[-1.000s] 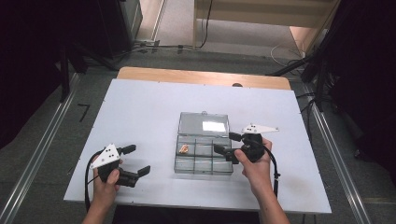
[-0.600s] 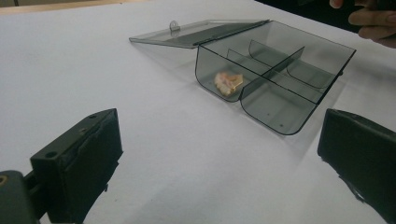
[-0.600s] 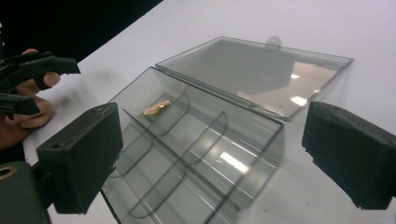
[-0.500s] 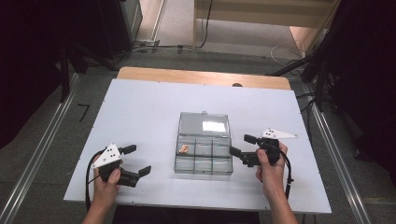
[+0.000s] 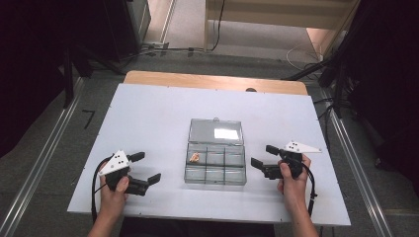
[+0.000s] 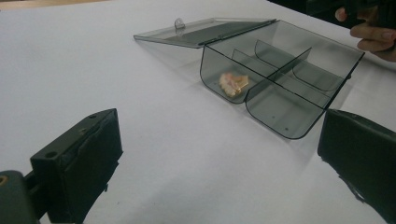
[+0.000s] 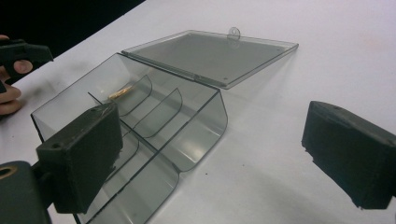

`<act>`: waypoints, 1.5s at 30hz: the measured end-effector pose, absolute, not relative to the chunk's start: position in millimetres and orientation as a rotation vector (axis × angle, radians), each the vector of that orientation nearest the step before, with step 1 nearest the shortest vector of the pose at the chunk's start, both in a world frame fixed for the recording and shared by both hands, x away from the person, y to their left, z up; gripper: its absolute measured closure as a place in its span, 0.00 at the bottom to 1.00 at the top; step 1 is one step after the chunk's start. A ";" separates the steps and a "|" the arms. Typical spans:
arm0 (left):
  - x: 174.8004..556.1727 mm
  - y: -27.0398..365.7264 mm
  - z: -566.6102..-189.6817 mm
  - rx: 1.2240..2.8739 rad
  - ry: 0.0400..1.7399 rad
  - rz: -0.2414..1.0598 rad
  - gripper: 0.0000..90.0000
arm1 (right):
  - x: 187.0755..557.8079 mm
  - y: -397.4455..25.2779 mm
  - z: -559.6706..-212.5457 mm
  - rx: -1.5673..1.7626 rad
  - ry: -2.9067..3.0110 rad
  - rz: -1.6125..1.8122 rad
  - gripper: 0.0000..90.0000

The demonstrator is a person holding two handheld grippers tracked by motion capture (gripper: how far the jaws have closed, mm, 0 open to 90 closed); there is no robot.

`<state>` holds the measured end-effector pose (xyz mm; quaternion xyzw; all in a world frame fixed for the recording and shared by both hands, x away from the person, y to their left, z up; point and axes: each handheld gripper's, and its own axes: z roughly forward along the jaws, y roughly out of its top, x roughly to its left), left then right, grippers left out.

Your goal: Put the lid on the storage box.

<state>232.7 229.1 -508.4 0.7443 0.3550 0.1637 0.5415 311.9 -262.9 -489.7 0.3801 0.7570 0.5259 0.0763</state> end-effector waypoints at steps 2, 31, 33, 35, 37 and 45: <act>232.5 228.2 -506.9 1.764 0.844 0.384 0.00 | 311.4 -263.6 -493.0 1.141 2.267 1.566 0.04; 280.2 198.3 -461.4 1.730 0.839 0.293 0.00 | 307.6 -265.4 -507.1 1.116 2.235 1.616 0.04; 283.4 198.5 -459.0 1.723 0.843 0.284 0.00 | 307.6 -265.5 -507.2 1.116 2.234 1.620 0.04; 286.6 197.9 -456.7 1.718 0.841 0.275 0.00 | 307.7 -265.7 -507.3 1.115 2.233 1.622 0.04; 289.2 197.0 -455.0 1.713 0.839 0.270 0.00 | 307.7 -265.8 -507.2 1.116 2.234 1.622 0.04; 306.3 193.3 -447.8 1.688 0.849 0.233 0.00 | 307.7 -266.2 -507.3 1.122 2.230 1.626 0.04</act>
